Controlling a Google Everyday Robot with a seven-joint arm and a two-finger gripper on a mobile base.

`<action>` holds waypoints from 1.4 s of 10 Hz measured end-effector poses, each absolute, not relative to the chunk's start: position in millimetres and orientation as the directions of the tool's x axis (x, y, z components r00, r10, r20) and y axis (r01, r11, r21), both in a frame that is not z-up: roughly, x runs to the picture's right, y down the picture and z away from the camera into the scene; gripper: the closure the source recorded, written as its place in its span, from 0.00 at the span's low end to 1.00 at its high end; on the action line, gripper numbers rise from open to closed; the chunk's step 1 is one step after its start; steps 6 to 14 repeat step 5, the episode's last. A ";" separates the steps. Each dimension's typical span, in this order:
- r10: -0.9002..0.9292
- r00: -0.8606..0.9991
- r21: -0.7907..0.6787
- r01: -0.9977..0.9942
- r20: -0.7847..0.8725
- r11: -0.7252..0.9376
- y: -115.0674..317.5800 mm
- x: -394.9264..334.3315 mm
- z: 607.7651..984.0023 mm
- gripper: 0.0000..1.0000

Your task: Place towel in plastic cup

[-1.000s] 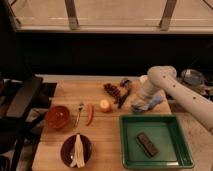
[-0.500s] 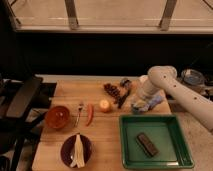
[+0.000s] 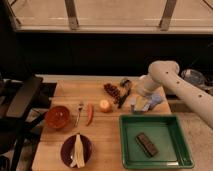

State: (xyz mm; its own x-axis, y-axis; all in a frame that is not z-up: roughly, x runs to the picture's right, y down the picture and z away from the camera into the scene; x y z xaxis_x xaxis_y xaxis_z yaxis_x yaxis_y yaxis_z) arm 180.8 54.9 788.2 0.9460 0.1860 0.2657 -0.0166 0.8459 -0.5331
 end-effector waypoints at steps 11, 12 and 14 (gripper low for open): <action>0.164 0.952 -0.691 0.063 0.258 0.720 101.4 218.6 719.6 0.25; 0.164 0.952 -0.691 0.063 0.258 0.720 101.4 218.6 719.6 0.25; 0.164 0.952 -0.691 0.063 0.258 0.720 101.4 218.6 719.6 0.25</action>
